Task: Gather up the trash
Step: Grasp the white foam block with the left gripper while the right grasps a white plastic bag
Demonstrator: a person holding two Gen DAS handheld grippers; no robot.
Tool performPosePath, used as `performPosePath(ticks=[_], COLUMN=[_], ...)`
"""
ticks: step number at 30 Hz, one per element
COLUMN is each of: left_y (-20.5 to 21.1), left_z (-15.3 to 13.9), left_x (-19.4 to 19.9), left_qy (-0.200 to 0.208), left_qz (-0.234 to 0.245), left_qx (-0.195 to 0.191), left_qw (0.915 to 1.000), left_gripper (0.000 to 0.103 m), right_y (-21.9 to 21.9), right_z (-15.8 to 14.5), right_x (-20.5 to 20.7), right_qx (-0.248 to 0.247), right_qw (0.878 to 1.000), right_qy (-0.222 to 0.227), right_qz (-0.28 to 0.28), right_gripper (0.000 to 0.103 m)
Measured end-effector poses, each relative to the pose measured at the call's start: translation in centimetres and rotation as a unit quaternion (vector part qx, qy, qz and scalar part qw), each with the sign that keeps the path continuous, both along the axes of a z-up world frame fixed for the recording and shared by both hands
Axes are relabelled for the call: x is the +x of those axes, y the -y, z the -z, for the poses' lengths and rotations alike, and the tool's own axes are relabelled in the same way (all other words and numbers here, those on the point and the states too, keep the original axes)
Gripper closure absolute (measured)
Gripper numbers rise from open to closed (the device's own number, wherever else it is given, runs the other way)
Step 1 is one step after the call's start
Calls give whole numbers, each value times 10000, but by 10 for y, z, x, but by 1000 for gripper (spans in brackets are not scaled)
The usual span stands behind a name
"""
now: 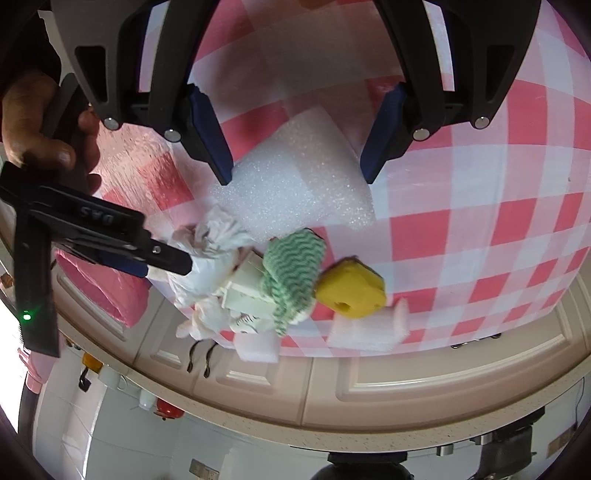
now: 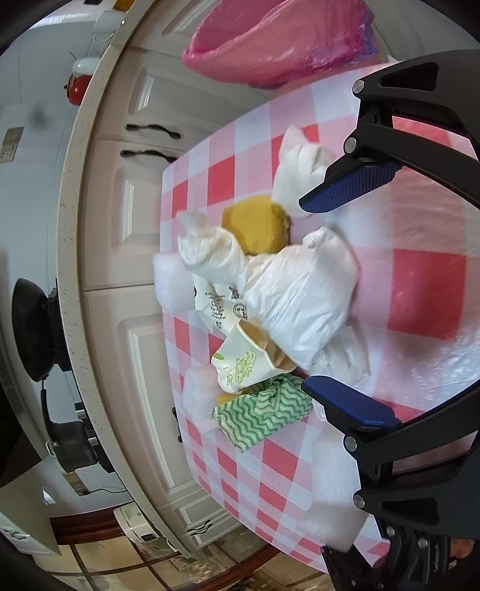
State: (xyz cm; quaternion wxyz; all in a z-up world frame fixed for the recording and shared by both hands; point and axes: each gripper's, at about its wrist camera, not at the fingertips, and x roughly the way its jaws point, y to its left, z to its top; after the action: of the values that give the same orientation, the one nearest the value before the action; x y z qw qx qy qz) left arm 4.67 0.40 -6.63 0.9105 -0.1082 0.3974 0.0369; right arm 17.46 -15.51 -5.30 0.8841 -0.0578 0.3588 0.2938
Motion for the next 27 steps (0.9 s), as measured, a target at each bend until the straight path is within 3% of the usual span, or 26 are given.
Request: performPosePath(ticks=[5, 7, 9, 15, 27], left_y=[-14, -18, -23, -33, -30], left_z=[-7, -10, -13, -19, -47], left_x=[-2, -2, -2, 0, 13], left_qy=[69, 101, 138, 206, 461], left_qz=[-153, -205, -275, -383, -341], left_qx=[-2, 11, 22, 33, 215], left_qw=[9999, 9997, 9995, 9990, 9981], left_gripper=[35, 35, 35, 35, 35], right_y=[-15, -19, -22, -23, 12], right_z=[6, 9, 12, 12, -19], right_x=[10, 12, 14, 11, -8], right_qx=[-209, -273, -325, -381, -48], right_qw=[9998, 9996, 9993, 9991, 10000], right_qy=[-37, -90, -155, -125, 40], right_qz=[-42, -53, -77, -119, -61], right_gripper=[19, 25, 37, 53, 57])
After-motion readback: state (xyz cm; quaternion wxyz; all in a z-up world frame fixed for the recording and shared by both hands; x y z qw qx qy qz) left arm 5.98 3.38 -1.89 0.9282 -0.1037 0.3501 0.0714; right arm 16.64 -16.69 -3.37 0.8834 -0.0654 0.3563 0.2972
